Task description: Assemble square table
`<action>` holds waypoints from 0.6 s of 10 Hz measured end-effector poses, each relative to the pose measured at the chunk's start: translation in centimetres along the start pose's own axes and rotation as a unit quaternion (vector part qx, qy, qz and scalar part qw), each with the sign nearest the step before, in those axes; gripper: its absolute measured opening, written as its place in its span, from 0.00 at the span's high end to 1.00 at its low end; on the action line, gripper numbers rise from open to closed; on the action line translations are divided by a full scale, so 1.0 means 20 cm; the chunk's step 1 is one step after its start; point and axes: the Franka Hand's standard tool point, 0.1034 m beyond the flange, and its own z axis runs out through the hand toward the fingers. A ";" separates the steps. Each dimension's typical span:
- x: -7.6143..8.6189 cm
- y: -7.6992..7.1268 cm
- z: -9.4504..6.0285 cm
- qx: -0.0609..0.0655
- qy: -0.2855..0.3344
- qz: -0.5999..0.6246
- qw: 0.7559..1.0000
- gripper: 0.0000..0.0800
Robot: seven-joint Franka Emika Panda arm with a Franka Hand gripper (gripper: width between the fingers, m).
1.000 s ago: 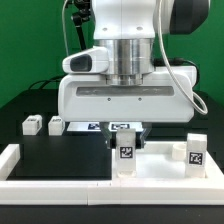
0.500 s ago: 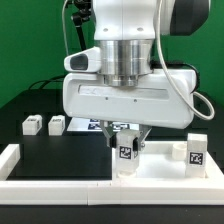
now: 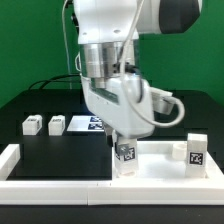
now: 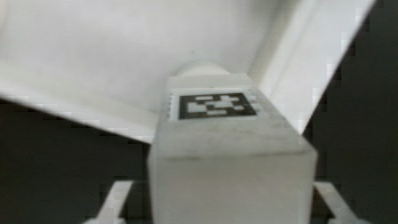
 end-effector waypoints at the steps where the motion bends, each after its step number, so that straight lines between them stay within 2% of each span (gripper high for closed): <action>1: 0.00 0.00 0.00 -0.001 0.000 0.018 1.000 0.64; 4: 0.01 0.02 0.00 -0.003 -0.006 0.124 0.992 0.64; 6: 0.00 0.02 0.00 -0.003 -0.006 0.124 0.992 0.64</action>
Offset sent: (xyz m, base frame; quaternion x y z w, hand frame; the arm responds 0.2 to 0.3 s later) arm 0.0044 -0.0087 0.0022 0.0323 -0.0052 0.2108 0.9770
